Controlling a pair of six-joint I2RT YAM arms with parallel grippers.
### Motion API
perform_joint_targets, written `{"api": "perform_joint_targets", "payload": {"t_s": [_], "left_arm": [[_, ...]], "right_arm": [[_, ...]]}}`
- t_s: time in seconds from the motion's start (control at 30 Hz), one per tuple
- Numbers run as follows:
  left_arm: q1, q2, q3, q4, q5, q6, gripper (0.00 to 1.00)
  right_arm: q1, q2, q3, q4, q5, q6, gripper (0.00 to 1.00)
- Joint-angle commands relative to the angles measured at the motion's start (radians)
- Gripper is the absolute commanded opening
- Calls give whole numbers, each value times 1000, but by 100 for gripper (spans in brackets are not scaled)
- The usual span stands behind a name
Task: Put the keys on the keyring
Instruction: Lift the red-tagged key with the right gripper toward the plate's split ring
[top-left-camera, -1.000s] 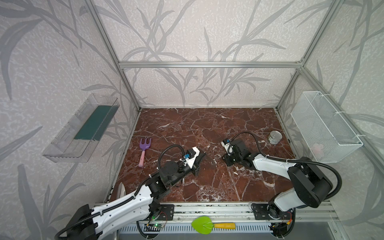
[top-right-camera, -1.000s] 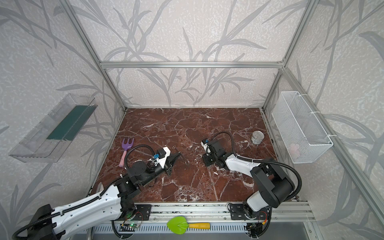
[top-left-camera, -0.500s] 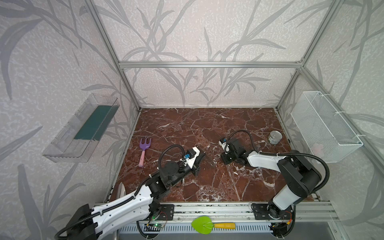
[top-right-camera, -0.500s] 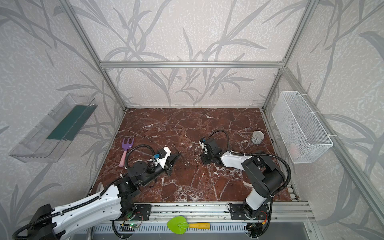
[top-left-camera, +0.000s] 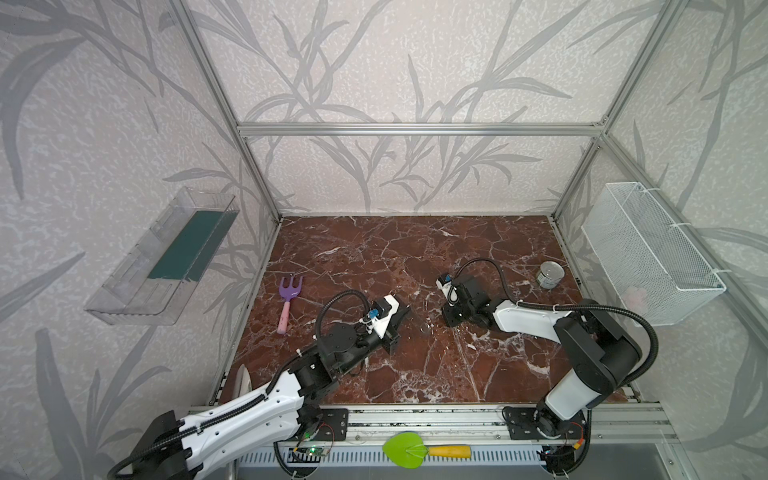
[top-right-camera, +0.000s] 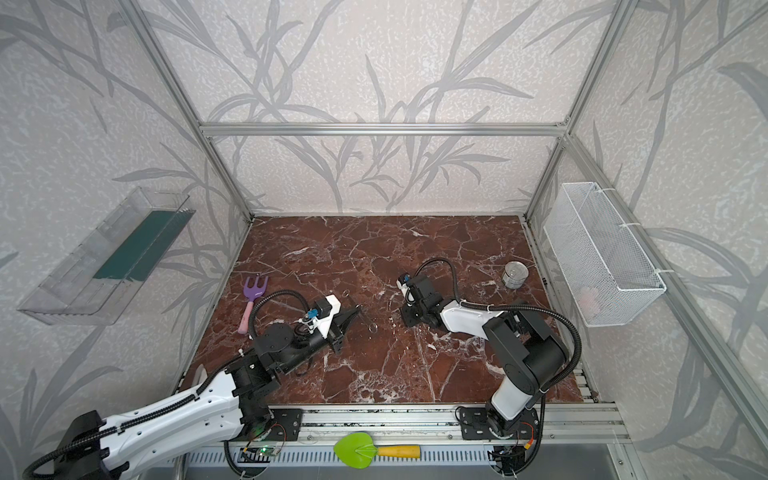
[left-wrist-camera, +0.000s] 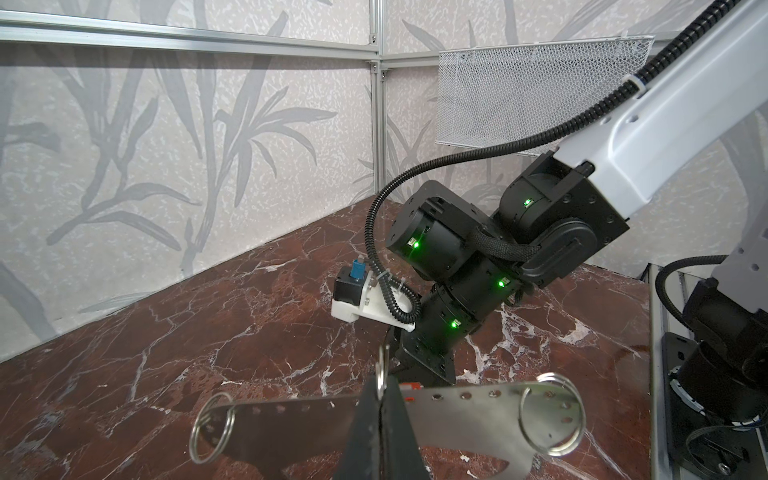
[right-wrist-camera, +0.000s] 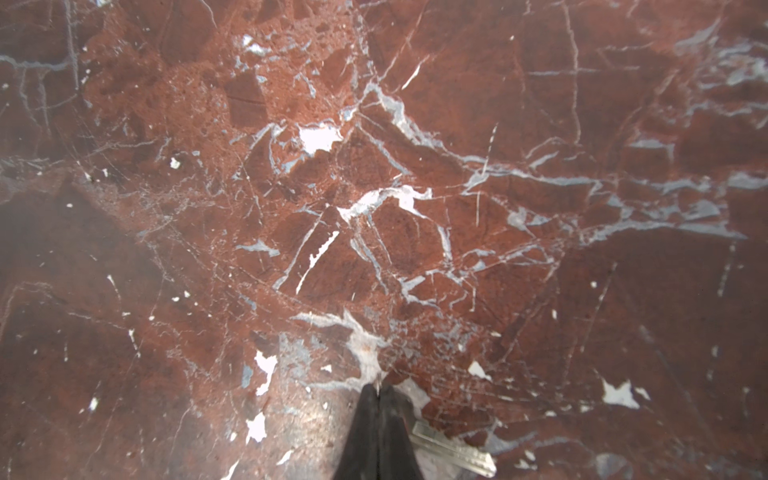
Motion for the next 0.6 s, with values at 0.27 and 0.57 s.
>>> {"api": "perform_joint_targets", "payload": {"t_s": [0.27, 0.57], "left_arm": [[-10, 11, 38, -5, -19, 48, 0], [-10, 122, 98, 5, -20, 107, 0]], "right_arm": [[5, -435, -4, -160, -124, -49, 0], [3, -658, 77, -310, -312, -62, 0]]}}
